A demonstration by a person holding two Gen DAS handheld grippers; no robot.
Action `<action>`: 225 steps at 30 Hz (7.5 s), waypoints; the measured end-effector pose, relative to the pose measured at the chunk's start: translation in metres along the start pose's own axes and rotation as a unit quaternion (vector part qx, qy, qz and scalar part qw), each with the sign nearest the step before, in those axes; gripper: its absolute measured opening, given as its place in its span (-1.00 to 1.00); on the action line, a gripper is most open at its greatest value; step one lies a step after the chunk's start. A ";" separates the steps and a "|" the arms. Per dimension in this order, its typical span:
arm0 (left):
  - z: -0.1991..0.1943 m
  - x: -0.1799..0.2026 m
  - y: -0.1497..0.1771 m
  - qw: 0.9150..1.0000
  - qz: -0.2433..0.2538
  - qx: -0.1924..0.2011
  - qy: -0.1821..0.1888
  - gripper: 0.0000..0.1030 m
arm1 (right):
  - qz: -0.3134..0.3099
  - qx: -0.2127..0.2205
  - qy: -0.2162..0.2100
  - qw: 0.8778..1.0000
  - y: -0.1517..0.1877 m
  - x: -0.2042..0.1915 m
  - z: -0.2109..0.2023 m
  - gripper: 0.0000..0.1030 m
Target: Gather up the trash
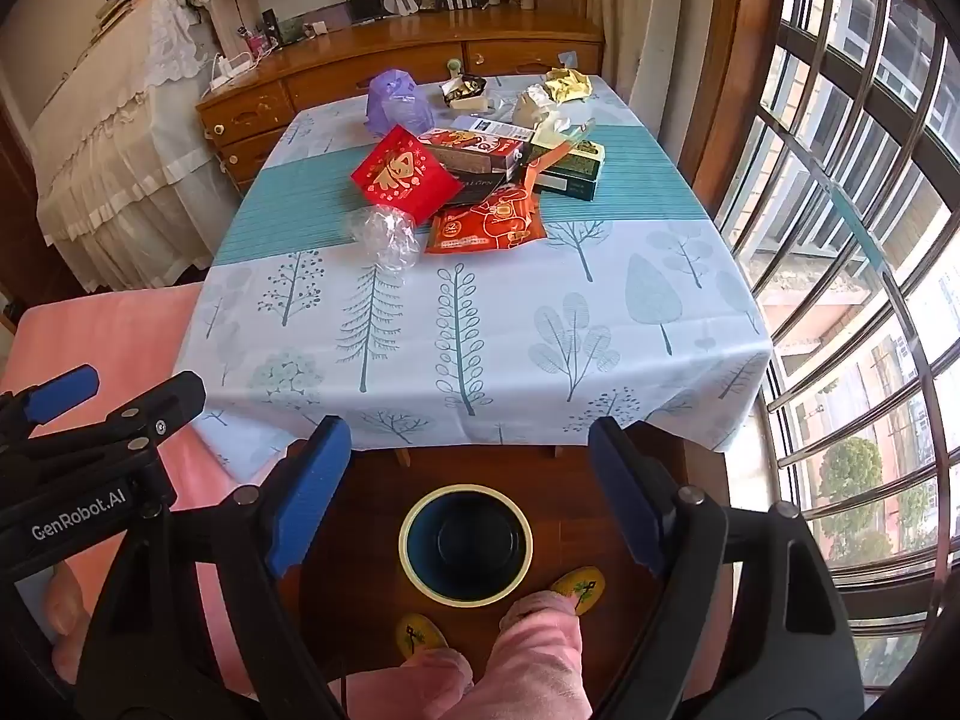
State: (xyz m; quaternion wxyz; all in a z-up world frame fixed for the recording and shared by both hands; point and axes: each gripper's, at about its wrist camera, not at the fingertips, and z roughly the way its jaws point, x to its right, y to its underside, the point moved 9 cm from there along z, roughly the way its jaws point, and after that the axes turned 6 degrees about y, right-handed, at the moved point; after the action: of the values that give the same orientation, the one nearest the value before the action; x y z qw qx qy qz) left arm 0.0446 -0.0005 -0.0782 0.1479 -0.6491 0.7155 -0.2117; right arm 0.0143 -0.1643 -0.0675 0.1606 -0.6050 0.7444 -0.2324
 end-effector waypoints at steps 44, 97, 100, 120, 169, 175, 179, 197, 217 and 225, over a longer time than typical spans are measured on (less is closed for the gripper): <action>0.000 0.004 0.012 1.000 0.002 -0.011 0.021 0.60 | 0.004 -0.001 -0.019 1.000 0.009 -0.008 0.001 0.47; -0.071 -0.011 -0.017 0.997 0.008 0.073 0.023 0.52 | 0.003 0.059 -0.019 0.998 -0.015 -0.024 -0.056 0.38; -0.074 0.000 -0.029 0.996 0.002 0.081 0.029 0.52 | -0.005 0.070 -0.018 0.997 -0.028 -0.016 -0.063 0.38; 0.068 0.075 -0.126 0.998 -0.047 -0.016 0.027 0.37 | -0.002 0.003 -0.070 0.998 -0.134 0.080 0.085 0.38; 0.220 0.039 -0.154 0.990 -0.093 -0.105 0.024 -0.39 | 0.068 -0.107 -0.259 0.957 -0.172 0.037 0.243 -0.98; 0.181 0.034 -0.134 0.990 -0.101 -0.094 0.034 -0.40 | 0.027 -0.093 -0.253 0.963 -0.152 0.036 0.207 -1.00; 0.152 0.036 -0.116 0.991 -0.088 -0.087 0.045 -0.41 | -0.001 -0.082 -0.251 0.965 -0.129 0.034 0.178 -1.00; 0.042 0.037 0.056 0.980 0.020 -0.100 0.173 -0.41 | -0.020 -0.045 -0.205 0.978 0.049 -0.002 0.037 -1.00; 0.207 0.028 0.254 0.959 0.030 -0.248 0.134 -0.41 | -0.021 -0.152 -0.143 0.978 0.253 -0.012 0.163 -1.00; 0.339 0.021 0.303 0.960 0.018 -0.258 0.109 -0.40 | -0.054 -0.188 -0.130 0.972 0.315 -0.018 0.312 -1.00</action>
State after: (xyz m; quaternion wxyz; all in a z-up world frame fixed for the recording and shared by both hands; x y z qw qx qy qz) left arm -0.0557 -0.0385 -0.5207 -0.0990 -0.6253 0.7692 -0.0867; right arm -0.0802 -0.1440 -0.5007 0.1266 -0.6884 0.7140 -0.0162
